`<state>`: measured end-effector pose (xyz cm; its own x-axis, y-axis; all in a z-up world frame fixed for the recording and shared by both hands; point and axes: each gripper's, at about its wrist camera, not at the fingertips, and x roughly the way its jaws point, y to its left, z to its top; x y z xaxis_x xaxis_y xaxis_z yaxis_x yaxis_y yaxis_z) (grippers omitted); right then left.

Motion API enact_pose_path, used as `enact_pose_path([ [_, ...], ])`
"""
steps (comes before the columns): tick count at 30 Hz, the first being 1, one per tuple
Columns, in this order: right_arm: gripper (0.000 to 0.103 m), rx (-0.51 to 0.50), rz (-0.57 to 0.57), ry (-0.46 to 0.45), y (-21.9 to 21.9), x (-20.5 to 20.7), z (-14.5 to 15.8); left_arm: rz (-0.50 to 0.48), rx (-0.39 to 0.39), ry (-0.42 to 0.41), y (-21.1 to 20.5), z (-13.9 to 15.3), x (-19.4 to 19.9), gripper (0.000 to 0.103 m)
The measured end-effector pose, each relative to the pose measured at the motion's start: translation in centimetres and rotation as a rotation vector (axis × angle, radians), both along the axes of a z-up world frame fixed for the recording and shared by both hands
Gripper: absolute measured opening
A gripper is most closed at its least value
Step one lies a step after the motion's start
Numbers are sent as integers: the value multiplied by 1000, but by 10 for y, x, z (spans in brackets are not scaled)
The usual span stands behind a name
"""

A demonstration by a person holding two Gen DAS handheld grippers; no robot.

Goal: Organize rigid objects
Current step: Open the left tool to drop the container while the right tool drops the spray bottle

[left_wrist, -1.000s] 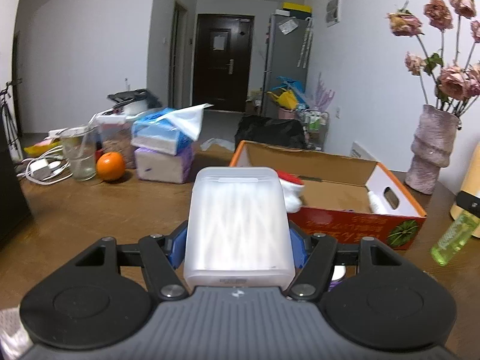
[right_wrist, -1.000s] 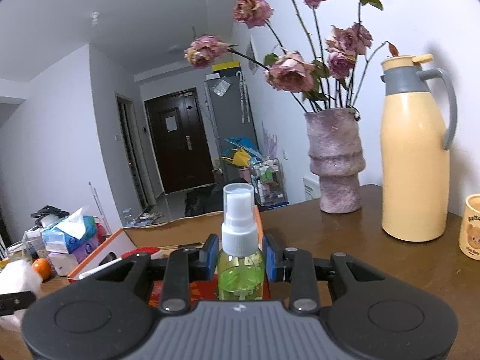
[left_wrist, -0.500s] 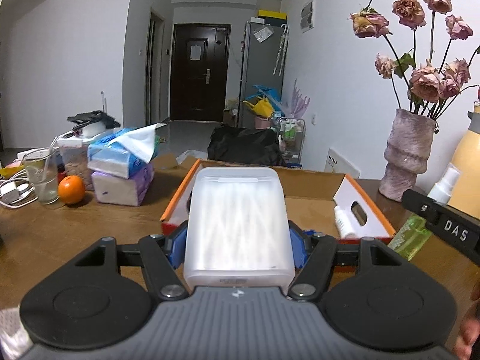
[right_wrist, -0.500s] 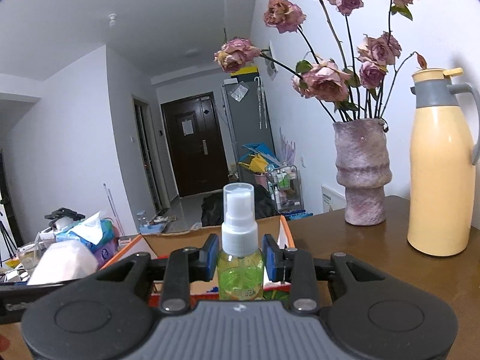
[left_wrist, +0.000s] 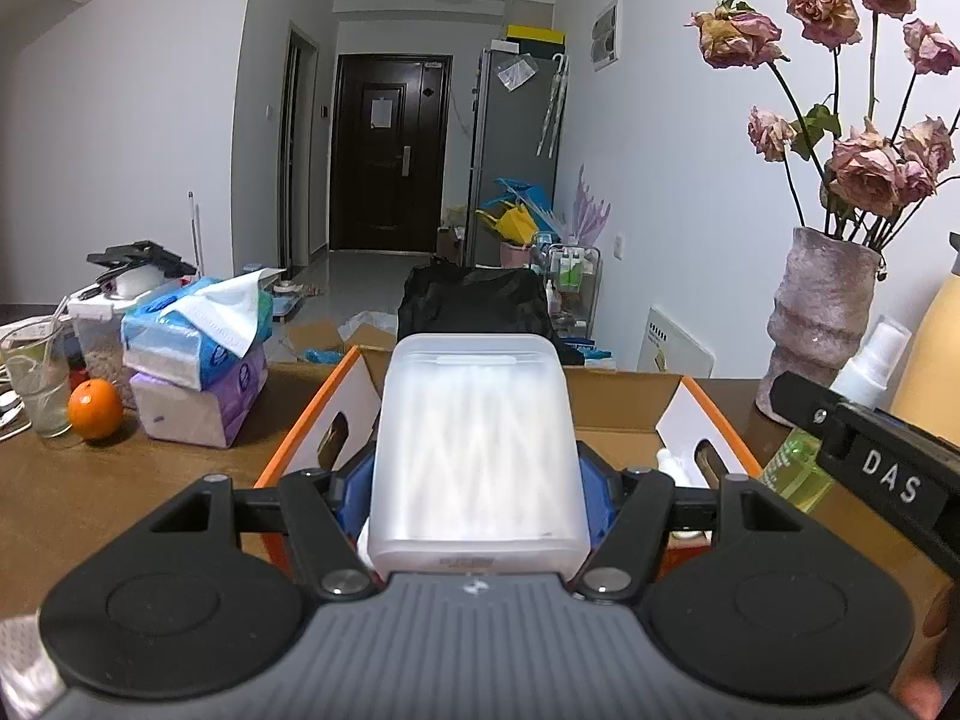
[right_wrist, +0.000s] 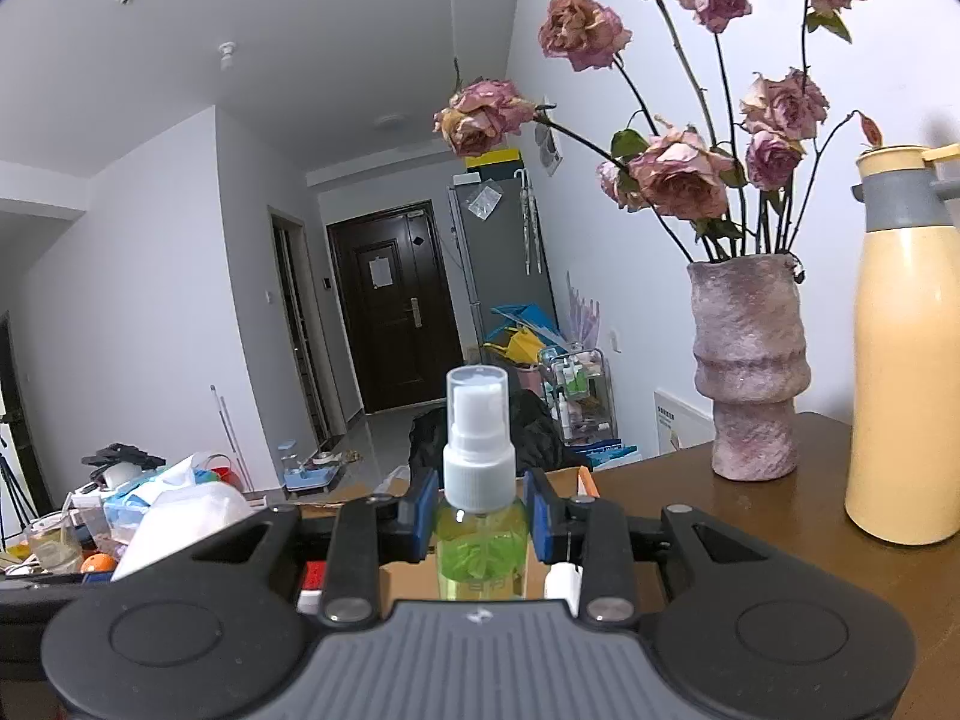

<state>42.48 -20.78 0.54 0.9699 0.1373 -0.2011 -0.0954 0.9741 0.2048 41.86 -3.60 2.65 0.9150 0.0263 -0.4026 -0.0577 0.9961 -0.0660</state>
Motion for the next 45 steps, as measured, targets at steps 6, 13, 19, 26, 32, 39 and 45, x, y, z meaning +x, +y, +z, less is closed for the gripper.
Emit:
enact_pose_path([
  [6, 30, -13, 0, -1, 4, 23, -3, 0, 6, 0, -3, -2, 24, 66],
  [13, 30, -30, -1, 18, 9, 54, -9, 3, 11, 10, -4, -8, 52, 66],
  [19, 30, -43, -4, 30, 14, 78, -14, 5, 21, 19, -4, -13, 73, 66],
  [26, 30, -65, 1, 40, 19, 103, -17, 8, 31, 21, 1, -16, 96, 66],
  [32, 30, -84, -1, 61, 21, 124, -22, 3, 49, 36, 2, -21, 115, 66],
  [39, 30, -98, -1, 78, 22, 135, -24, -3, 72, 51, 0, -28, 128, 66],
  [45, 31, -109, -3, 154, 20, 147, -28, -11, 84, 65, 0, -30, 128, 79],
])
